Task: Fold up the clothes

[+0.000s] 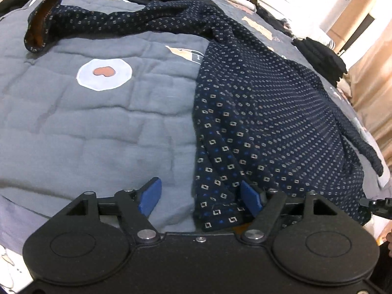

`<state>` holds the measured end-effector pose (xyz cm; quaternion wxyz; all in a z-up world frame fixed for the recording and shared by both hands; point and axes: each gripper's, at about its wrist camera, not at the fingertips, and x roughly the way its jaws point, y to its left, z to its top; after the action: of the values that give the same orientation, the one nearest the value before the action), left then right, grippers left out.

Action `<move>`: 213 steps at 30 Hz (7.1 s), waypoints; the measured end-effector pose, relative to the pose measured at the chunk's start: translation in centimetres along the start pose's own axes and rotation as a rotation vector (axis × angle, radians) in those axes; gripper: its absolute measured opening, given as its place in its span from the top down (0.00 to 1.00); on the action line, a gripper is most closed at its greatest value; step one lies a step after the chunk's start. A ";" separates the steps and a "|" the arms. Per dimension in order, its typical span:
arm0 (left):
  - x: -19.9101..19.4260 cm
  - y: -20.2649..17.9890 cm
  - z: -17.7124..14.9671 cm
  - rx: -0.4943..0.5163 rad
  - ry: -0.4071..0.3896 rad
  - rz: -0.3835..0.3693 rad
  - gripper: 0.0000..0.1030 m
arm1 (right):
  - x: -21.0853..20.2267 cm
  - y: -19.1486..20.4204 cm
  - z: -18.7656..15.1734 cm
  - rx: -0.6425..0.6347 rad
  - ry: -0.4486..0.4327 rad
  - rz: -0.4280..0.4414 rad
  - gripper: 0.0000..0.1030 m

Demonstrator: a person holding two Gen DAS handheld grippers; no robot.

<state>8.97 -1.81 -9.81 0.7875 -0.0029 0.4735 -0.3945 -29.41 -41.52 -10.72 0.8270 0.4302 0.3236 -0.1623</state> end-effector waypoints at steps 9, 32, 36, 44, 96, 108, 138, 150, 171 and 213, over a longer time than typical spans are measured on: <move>-2.2 -0.4 -0.2 -0.083 -0.006 -0.073 0.95 | -2.9 -0.9 0.0 0.180 -0.105 0.225 0.96; -8.4 -4.5 -1.1 0.229 0.076 0.077 0.93 | -6.5 1.5 3.7 -0.206 0.098 -0.206 0.95; -8.9 -3.6 -0.2 0.165 0.000 0.097 0.92 | -6.9 1.6 4.8 -0.234 0.042 -0.245 0.93; -8.9 -5.9 0.7 0.197 -0.124 0.057 0.64 | -6.7 4.1 8.4 -0.252 -0.125 -0.164 0.86; 33.9 -24.4 27.1 0.269 0.067 -0.097 0.55 | 3.2 2.6 22.4 -0.294 -0.365 0.149 0.62; 35.3 -25.8 27.3 0.311 0.064 -0.090 0.77 | 3.2 3.2 22.1 -0.272 -0.383 0.193 0.62; 39.2 -30.3 33.0 0.377 -0.062 0.032 0.95 | 3.3 2.0 22.4 -0.222 -0.408 0.155 0.62; 25.5 -21.6 31.9 0.505 -0.179 0.149 0.64 | 3.2 2.6 22.2 -0.219 -0.401 0.194 0.62; 30.3 -17.3 28.5 0.660 0.029 0.271 0.61 | 5.9 3.8 21.3 -0.261 -0.323 0.168 0.61; 8.9 1.1 27.2 0.057 -0.300 0.441 0.38 | 6.0 4.2 21.1 -0.249 -0.304 0.191 0.61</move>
<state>32.19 -16.64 -1.84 0.9156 0.0642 0.3293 -0.2218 -14.30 -56.27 -3.35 0.9247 0.3239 0.1704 -0.1050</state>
